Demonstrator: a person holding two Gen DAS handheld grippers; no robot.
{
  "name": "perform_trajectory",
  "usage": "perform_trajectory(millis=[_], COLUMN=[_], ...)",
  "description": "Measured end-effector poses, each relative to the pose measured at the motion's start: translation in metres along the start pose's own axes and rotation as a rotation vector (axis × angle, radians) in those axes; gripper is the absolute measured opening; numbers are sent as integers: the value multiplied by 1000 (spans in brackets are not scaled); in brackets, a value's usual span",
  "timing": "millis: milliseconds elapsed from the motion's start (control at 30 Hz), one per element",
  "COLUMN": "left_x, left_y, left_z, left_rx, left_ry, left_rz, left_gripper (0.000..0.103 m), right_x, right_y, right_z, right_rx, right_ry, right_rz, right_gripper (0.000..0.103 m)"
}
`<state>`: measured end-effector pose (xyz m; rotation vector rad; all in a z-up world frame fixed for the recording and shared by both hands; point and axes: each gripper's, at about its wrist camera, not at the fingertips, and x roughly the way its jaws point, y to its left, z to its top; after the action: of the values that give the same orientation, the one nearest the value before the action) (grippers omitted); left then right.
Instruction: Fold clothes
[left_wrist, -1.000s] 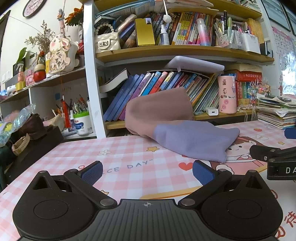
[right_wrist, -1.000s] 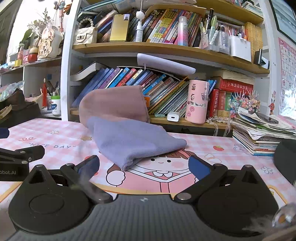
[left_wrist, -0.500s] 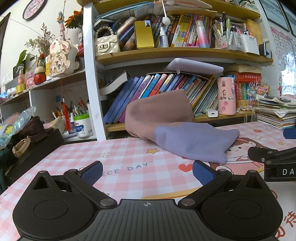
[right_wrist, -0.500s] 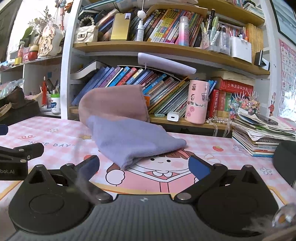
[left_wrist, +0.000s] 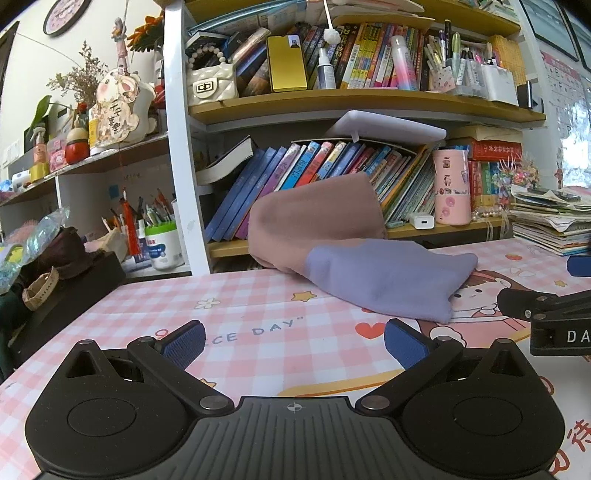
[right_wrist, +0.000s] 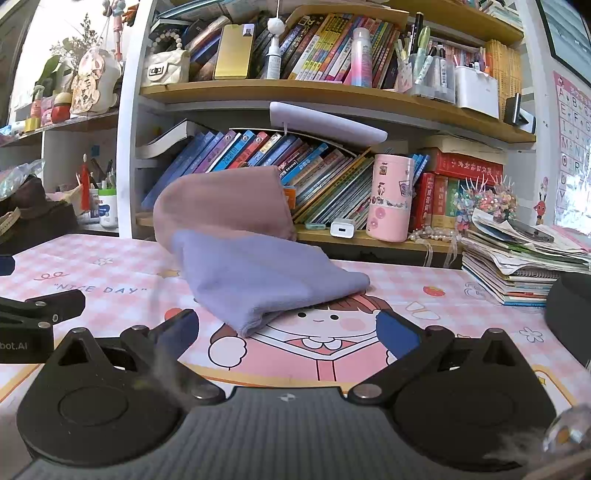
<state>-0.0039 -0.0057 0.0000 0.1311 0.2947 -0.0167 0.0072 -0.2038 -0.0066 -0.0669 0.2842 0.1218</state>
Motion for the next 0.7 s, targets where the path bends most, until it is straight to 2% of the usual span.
perform_trajectory(millis=[700], left_x=[0], left_y=[-1], left_z=[1], left_rx=[-4], left_ry=[5], left_rz=[-1], left_gripper=[103], right_x=[0], right_y=[2], right_z=[1], right_rx=[-18], right_ry=[0], right_rz=[-9], right_gripper=[103])
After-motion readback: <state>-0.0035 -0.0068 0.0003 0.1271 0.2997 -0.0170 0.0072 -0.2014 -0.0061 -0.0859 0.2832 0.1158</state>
